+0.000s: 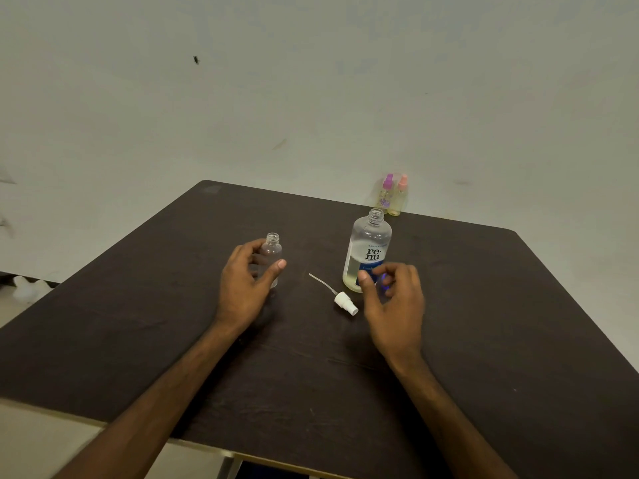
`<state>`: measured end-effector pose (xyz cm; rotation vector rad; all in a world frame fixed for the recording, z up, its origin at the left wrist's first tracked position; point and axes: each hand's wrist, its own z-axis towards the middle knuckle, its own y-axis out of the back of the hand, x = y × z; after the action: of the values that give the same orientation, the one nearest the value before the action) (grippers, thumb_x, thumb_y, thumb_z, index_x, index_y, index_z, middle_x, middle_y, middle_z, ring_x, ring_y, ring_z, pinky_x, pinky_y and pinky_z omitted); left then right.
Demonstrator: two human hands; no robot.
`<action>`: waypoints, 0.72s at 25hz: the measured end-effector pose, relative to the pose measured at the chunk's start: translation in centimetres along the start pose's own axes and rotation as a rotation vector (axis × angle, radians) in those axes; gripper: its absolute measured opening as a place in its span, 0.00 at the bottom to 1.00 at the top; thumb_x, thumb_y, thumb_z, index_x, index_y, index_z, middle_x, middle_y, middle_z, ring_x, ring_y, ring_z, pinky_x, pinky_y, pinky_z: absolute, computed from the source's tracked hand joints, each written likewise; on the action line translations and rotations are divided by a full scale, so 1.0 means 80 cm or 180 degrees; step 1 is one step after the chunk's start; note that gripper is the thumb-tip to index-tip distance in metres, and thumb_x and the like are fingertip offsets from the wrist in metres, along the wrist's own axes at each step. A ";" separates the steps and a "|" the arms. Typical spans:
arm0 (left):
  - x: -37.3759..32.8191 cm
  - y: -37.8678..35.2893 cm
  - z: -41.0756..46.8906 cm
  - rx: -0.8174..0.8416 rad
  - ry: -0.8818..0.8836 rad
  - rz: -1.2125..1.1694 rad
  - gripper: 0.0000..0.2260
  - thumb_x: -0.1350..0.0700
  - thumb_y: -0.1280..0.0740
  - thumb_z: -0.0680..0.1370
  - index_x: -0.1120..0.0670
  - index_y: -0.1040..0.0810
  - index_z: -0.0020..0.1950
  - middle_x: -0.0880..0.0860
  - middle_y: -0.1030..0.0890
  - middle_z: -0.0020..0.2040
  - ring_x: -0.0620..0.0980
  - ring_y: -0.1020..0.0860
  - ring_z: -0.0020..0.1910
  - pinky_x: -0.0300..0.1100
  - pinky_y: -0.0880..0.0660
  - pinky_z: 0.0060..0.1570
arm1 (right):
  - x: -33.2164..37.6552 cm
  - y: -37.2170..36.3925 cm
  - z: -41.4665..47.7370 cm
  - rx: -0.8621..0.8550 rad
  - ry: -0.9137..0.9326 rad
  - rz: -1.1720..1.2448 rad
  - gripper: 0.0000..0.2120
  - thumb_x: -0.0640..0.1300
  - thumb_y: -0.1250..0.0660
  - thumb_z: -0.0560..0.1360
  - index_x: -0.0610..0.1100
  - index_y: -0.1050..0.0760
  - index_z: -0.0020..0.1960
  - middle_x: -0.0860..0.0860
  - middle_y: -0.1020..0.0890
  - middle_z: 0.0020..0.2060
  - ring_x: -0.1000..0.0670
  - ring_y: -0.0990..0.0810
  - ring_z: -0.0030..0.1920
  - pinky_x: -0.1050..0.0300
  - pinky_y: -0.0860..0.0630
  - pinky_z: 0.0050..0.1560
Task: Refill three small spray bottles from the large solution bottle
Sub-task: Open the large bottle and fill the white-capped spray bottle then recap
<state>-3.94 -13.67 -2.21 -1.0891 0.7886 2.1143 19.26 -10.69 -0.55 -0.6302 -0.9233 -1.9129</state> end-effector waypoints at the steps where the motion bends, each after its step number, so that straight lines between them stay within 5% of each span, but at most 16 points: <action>1: -0.001 0.000 -0.001 0.0014 -0.0004 -0.0020 0.17 0.54 0.25 0.75 0.50 0.23 0.63 0.49 0.21 0.58 0.45 0.21 0.54 0.42 0.20 0.51 | 0.000 0.004 0.006 -0.0226 -0.0015 0.0127 0.10 0.49 0.28 0.75 0.47 0.26 0.50 0.54 0.26 0.45 0.57 0.26 0.43 0.66 0.29 0.42; 4: -0.003 -0.001 0.000 0.0107 0.0036 -0.0098 0.19 0.53 0.25 0.75 0.50 0.24 0.65 0.49 0.19 0.58 0.43 0.20 0.54 0.40 0.21 0.52 | -0.010 0.010 0.022 -0.0321 -0.0387 0.0532 0.17 0.51 0.28 0.75 0.48 0.29 0.59 0.55 0.25 0.55 0.59 0.26 0.51 0.62 0.25 0.48; 8: -0.003 -0.009 0.008 0.0173 0.0261 -0.0357 0.18 0.54 0.26 0.76 0.51 0.23 0.65 0.45 0.18 0.56 0.43 0.19 0.55 0.44 0.20 0.56 | -0.028 -0.004 0.049 0.0491 -0.0553 0.0747 0.34 0.52 0.26 0.73 0.50 0.39 0.73 0.55 0.30 0.69 0.58 0.30 0.67 0.67 0.31 0.61; 14: -0.009 -0.033 0.041 0.0663 0.0252 -0.0699 0.20 0.56 0.27 0.77 0.50 0.25 0.67 0.50 0.16 0.58 0.46 0.18 0.58 0.48 0.21 0.61 | -0.024 -0.036 0.075 0.1075 -0.0443 0.0796 0.36 0.52 0.25 0.71 0.50 0.39 0.73 0.60 0.22 0.56 0.66 0.22 0.54 0.68 0.23 0.50; 18: 0.008 -0.040 0.047 0.0496 0.0425 -0.0948 0.20 0.56 0.25 0.75 0.52 0.25 0.65 0.51 0.16 0.58 0.45 0.18 0.59 0.50 0.22 0.63 | -0.025 -0.047 0.091 0.1109 -0.0136 0.0711 0.36 0.52 0.24 0.70 0.52 0.39 0.72 0.56 0.23 0.63 0.61 0.22 0.59 0.69 0.24 0.54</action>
<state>-3.65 -8.74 -1.61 -1.1916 0.7851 1.7189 17.29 -2.61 1.01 -0.5411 -1.1311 -1.5009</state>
